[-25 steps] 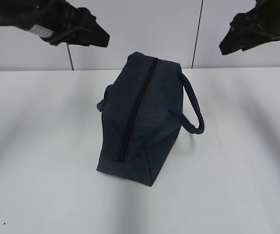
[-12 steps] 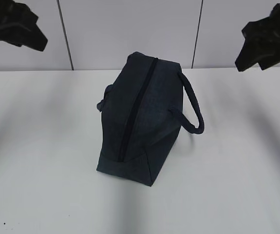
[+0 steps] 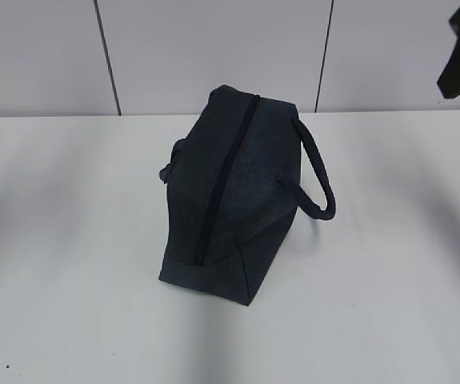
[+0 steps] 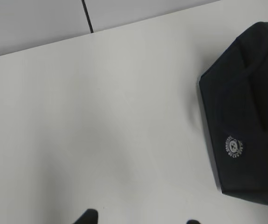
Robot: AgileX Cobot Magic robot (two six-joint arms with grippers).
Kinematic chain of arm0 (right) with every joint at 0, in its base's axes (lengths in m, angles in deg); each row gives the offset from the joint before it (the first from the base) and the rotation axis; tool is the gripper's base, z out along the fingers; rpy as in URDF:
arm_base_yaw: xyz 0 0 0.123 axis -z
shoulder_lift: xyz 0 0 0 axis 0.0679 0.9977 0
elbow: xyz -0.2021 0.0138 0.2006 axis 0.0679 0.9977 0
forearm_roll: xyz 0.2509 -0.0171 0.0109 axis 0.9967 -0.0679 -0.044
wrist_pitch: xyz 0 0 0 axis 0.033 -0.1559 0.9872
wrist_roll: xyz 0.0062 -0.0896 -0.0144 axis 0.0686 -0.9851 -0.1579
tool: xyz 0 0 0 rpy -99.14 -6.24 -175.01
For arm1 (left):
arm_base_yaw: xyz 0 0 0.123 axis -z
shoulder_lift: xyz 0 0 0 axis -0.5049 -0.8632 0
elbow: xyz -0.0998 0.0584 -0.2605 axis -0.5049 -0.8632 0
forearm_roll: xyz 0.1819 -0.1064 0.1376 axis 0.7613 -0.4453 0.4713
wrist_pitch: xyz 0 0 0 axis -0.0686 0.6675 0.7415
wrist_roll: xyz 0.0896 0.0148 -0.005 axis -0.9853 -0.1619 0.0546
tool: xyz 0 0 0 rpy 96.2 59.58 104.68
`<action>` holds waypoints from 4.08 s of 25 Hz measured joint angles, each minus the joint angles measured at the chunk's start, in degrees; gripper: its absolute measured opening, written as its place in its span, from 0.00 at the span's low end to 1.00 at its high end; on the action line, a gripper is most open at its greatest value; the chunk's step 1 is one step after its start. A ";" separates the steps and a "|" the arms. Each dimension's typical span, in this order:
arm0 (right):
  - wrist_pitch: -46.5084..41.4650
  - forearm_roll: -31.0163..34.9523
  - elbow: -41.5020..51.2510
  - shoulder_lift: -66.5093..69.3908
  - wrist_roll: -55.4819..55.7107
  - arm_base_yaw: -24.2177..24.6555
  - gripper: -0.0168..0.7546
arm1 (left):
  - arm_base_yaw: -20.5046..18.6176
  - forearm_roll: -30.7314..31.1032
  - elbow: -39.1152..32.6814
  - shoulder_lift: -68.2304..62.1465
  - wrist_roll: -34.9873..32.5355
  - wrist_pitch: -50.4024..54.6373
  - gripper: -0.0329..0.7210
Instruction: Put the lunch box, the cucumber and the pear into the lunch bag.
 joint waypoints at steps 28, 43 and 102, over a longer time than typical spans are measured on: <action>-2.32 -6.40 23.02 -49.65 5.25 0.00 0.56 | 0.00 0.00 -25.57 47.40 5.85 4.51 0.51; -1.80 -7.47 50.26 -76.77 5.82 0.00 0.56 | 0.00 -3.74 -42.49 69.97 1.44 1.30 0.49; 4.24 -9.47 57.23 -85.82 4.93 0.00 0.56 | -16.06 -6.93 -47.48 74.22 -1.46 -1.49 0.37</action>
